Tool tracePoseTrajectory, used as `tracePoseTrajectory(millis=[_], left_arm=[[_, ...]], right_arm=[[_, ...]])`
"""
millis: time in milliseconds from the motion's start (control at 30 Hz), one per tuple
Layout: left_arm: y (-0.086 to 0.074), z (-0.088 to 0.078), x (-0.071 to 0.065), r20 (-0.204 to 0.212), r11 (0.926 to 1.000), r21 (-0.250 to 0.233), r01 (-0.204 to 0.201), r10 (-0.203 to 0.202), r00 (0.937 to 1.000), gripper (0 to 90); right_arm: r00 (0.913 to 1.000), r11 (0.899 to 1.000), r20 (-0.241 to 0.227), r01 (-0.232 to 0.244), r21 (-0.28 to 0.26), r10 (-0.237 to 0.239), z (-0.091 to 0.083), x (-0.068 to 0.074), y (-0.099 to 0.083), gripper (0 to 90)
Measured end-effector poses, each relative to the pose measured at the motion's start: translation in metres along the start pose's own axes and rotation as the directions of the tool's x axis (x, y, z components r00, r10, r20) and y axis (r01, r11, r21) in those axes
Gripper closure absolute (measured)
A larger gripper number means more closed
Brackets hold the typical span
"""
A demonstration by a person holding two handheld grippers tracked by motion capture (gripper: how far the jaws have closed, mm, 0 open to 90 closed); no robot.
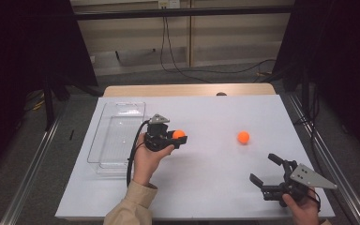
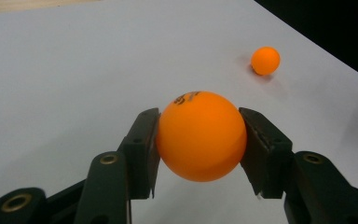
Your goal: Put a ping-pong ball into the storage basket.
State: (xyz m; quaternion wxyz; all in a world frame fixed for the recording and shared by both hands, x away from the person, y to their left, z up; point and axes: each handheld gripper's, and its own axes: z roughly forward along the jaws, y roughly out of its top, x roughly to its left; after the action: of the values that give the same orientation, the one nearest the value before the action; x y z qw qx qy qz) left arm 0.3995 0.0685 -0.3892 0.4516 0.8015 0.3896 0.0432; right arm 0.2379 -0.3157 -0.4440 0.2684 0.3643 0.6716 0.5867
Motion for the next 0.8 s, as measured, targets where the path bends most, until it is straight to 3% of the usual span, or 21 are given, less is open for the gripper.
tracePoseTrajectory(millis=[800], left_arm=[[-0.0001,-0.0105,0.0105,-0.031,0.9998,0.006,0.019,-0.019,0.9993,50.9]], right_arm=[[1.0,1.0,0.002,-0.002,0.001,0.002,0.0004,-0.0001,-0.0002,1.2]])
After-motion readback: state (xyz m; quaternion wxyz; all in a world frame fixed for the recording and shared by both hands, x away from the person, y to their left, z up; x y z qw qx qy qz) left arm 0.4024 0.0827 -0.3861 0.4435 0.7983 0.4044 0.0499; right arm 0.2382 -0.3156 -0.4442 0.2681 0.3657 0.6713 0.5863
